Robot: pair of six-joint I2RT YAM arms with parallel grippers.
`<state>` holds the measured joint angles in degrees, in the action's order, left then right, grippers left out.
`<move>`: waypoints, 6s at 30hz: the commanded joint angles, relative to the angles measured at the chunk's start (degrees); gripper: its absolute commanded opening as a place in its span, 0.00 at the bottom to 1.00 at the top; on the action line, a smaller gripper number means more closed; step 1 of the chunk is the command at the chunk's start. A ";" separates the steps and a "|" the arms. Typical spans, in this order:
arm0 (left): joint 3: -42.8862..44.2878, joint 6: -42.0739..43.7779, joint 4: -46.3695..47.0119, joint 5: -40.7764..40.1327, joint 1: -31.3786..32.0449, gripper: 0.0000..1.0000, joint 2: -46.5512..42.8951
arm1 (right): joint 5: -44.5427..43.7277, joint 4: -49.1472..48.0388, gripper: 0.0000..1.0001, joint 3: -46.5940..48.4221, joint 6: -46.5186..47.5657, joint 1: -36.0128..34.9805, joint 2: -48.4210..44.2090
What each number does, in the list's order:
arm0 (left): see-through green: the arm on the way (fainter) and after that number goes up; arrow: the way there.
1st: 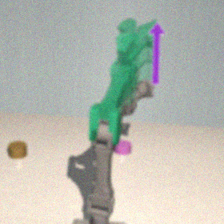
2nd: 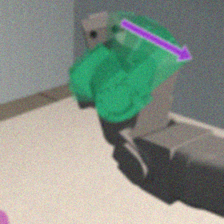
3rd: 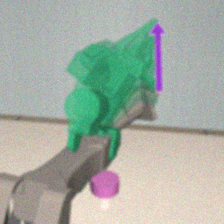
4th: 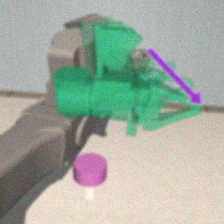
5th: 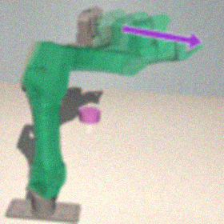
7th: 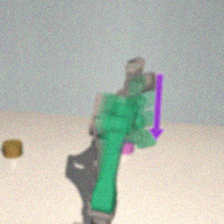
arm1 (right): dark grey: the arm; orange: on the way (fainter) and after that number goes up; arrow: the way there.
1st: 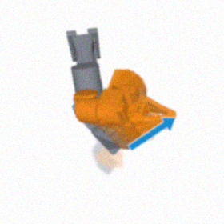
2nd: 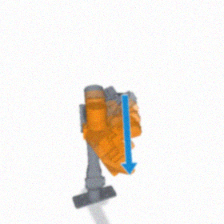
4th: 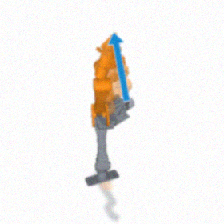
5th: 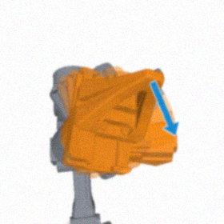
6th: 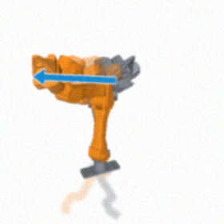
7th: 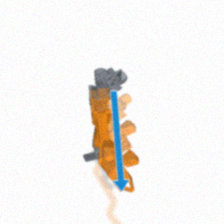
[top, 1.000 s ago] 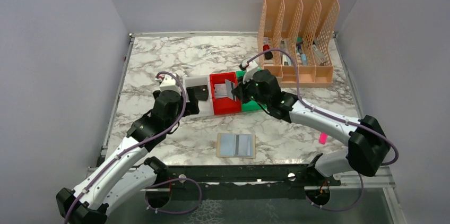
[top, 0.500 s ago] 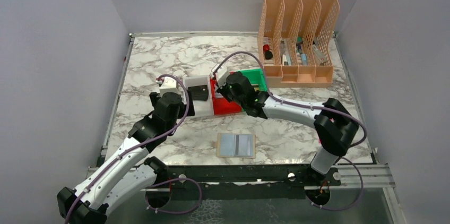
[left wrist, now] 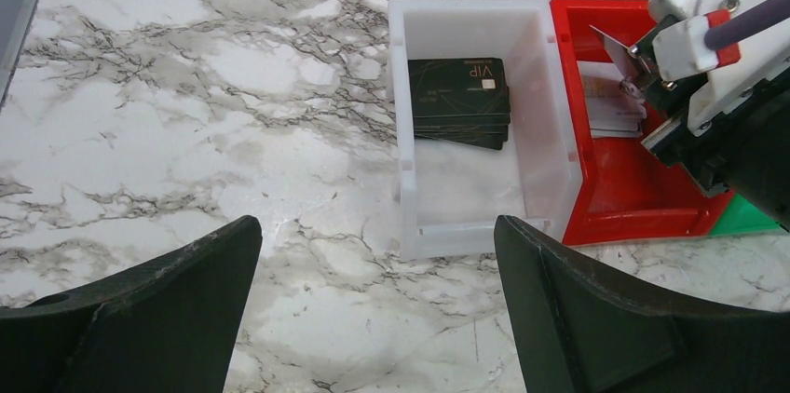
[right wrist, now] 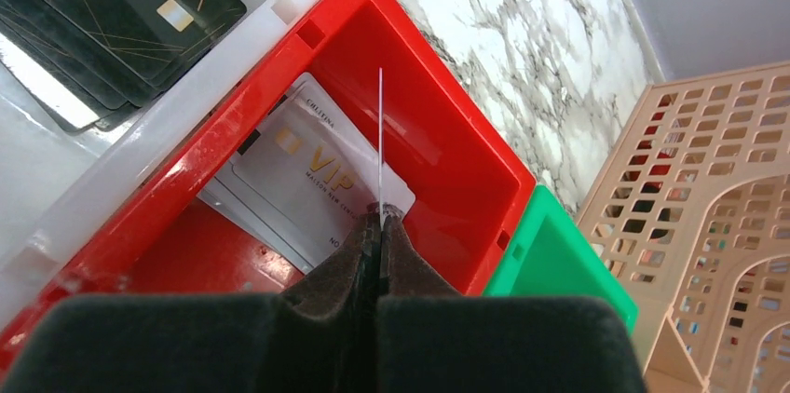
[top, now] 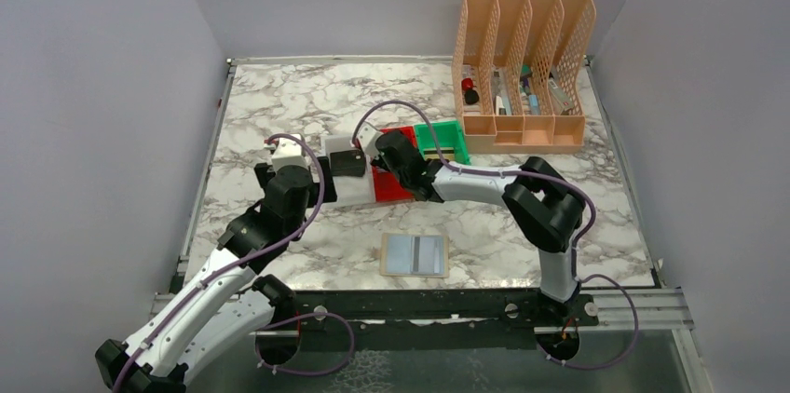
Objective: Take the credit cards out of the card holder
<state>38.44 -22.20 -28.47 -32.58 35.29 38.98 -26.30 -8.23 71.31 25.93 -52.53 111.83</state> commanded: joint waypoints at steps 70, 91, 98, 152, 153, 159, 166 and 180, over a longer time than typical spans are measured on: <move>-0.47 -0.39 0.49 2.33 -1.10 0.99 1.22 | 10.98 34.57 0.39 -27.09 -75.96 -11.78 -29.74; -0.65 -0.13 0.51 2.50 -1.26 0.99 -0.07 | 0.86 46.98 0.43 -16.92 -78.76 -15.67 -22.23; -0.64 -0.04 0.59 2.88 -1.27 0.99 0.36 | 5.22 39.82 0.43 -19.02 -77.72 -15.67 -22.70; -7.82 -10.81 9.22 51.09 0.12 0.88 10.72 | 4.81 35.74 0.34 -22.62 -84.19 -17.52 -24.55; -7.90 -11.14 9.03 50.90 0.39 0.87 10.89 | 4.33 36.15 0.35 -22.52 -84.61 -17.52 -24.65; -9.79 -14.02 9.96 49.09 3.43 0.84 14.91 | 3.19 36.07 0.38 -24.04 -86.57 -17.52 -26.82; -11.20 -14.93 11.26 43.25 8.01 0.72 19.65 | 4.59 33.67 0.40 -25.58 -87.06 -17.52 -27.43; -15.18 -16.63 14.70 42.37 10.57 0.36 21.50 | 7.33 29.70 0.38 -26.27 -86.84 -17.44 -24.64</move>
<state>24.84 -37.91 -16.82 10.87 45.43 59.83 -20.64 23.99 45.89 -60.01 -69.69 85.71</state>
